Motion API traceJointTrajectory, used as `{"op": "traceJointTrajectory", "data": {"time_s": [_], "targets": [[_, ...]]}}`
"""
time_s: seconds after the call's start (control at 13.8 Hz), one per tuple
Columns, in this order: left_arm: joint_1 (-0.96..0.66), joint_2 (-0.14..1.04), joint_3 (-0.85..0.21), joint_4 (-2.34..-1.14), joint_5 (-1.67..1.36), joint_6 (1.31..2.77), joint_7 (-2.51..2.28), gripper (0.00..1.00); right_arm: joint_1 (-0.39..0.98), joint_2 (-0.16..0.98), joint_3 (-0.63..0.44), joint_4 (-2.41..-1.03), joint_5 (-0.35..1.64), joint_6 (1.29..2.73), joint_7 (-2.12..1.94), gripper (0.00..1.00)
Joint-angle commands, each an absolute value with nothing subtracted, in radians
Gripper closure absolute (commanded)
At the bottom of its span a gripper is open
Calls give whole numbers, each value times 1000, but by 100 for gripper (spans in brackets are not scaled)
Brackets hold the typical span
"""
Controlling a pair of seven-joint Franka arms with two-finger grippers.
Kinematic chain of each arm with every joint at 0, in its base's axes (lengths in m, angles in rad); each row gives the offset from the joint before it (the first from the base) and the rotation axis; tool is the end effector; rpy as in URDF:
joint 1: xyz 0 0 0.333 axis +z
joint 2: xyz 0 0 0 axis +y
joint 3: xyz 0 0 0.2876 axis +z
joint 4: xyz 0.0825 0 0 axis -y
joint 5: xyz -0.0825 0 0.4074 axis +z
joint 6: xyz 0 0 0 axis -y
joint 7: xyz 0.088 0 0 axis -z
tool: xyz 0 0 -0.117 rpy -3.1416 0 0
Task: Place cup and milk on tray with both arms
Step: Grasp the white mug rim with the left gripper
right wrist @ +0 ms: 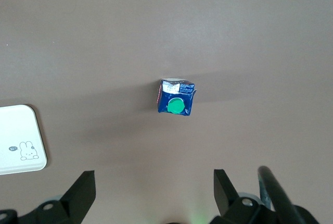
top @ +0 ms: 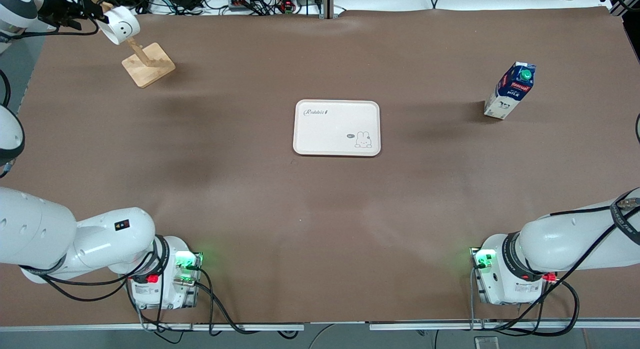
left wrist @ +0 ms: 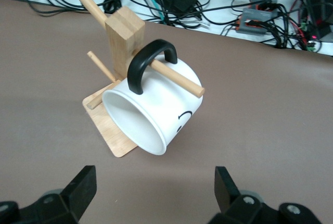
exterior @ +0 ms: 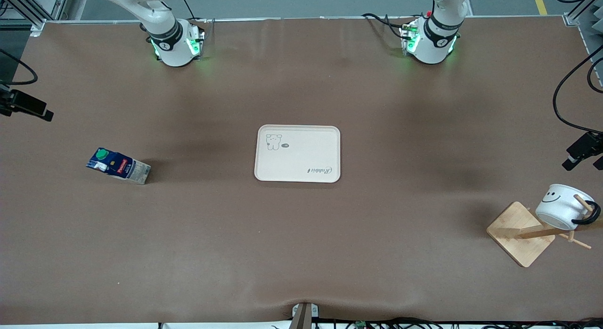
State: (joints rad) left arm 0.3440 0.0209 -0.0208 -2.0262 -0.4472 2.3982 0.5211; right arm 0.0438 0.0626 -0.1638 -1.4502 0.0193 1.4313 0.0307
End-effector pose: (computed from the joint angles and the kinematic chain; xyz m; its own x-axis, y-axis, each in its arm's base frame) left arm 0.5822 0.1885 0.4270 0.8933 0.1172 0.4339 0.0341 -0.9803 0.1945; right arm 0.5767 -0.0641 0.5975 0.9857 -0.1476 -0.0808 -0.1486 -0.9889 -0.0066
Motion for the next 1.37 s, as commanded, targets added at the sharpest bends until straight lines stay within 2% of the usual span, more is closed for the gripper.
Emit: {"op": "traceJointTrajectory", "data": {"time_s": [0.0,0.29,0.43,0.65,0.8,0.94,1.01,1.3], "targets": [[348,46,-28,-2029,-502,2447,613,0,35,69,-161,-1439,21,1427,35,0],[347,97,-29,-2025,-547,2508,698,0,35,69,-161,-1439,21,1428,34,0],[345,121,-31,-2022,-650,2511,776,5,34,69,-161,-1439,21,1428,34,0],[339,141,-31,-2014,-758,2511,851,8,34,75,-161,-1439,21,1430,34,0],[337,144,-32,-2010,-758,2511,853,12,34,75,-161,-1439,18,1431,34,0],[330,158,-40,-1987,-758,2511,877,29,34,75,-161,-1439,20,1431,34,0],[330,166,-41,-1976,-758,2511,885,32,34,75,-161,-1439,18,1431,34,0],[327,204,-41,-1934,-761,2511,931,34,34,75,-161,-1439,20,1431,34,0]]}}
